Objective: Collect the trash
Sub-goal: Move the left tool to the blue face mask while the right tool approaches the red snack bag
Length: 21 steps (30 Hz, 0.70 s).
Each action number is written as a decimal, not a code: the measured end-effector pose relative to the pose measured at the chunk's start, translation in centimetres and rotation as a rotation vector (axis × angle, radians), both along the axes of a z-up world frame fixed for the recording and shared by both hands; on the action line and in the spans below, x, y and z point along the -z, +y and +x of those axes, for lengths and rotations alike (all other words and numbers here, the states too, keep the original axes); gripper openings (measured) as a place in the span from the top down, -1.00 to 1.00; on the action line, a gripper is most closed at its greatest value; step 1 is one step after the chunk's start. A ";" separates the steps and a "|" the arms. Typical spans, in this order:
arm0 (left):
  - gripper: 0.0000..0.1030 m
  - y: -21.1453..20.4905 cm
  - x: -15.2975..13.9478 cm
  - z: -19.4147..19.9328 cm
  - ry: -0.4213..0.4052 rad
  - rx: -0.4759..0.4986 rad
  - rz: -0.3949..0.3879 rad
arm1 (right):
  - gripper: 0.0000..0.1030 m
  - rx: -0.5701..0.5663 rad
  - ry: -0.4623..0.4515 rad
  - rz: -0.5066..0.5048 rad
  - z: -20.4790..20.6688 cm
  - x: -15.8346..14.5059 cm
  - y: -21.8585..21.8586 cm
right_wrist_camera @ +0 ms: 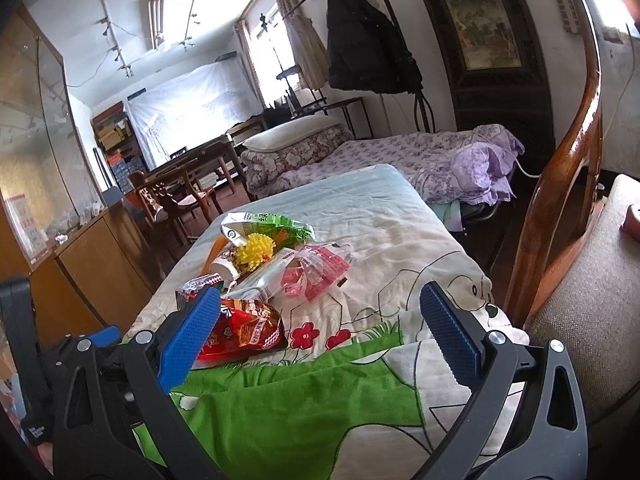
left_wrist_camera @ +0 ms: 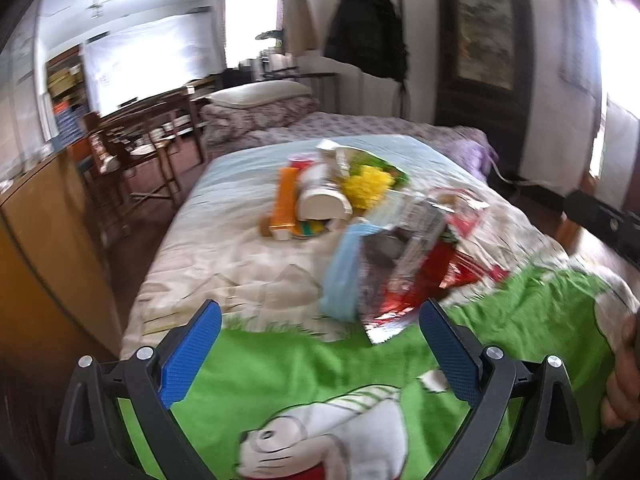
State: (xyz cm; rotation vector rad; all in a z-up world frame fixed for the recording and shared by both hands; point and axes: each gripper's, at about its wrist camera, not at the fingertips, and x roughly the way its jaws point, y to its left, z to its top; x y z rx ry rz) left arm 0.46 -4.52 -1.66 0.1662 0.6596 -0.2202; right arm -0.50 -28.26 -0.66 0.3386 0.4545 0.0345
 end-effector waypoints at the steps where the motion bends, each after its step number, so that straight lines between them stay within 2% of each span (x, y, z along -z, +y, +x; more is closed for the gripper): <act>1: -0.89 -0.4 0.1 0.2 0.011 0.024 0.004 | -0.87 0.002 -0.001 0.004 0.0 -0.1 -0.2; 4: -0.89 -1.1 0.7 1.8 0.085 0.065 0.005 | -0.87 0.010 -0.010 0.011 -0.1 -0.2 -0.3; 7: -0.89 -0.8 1.3 3.5 0.152 0.048 -0.024 | -0.87 0.012 -0.009 0.023 -0.1 -0.1 -0.6; 10: -0.89 -0.3 1.4 4.5 0.173 0.033 -0.072 | -0.87 0.008 -0.006 0.036 -0.1 -0.1 -0.8; 17: -0.89 -0.8 1.7 5.6 0.181 0.012 -0.066 | -0.87 0.008 -0.006 0.038 -0.1 -0.2 -0.9; 19: -0.89 -2.1 1.5 6.0 0.165 0.071 -0.062 | -0.87 0.011 -0.010 0.037 -0.1 -0.2 -0.9; 21: -0.89 -4.0 1.4 5.7 0.164 0.181 -0.057 | -0.87 0.018 -0.018 0.040 -0.2 -0.3 -1.0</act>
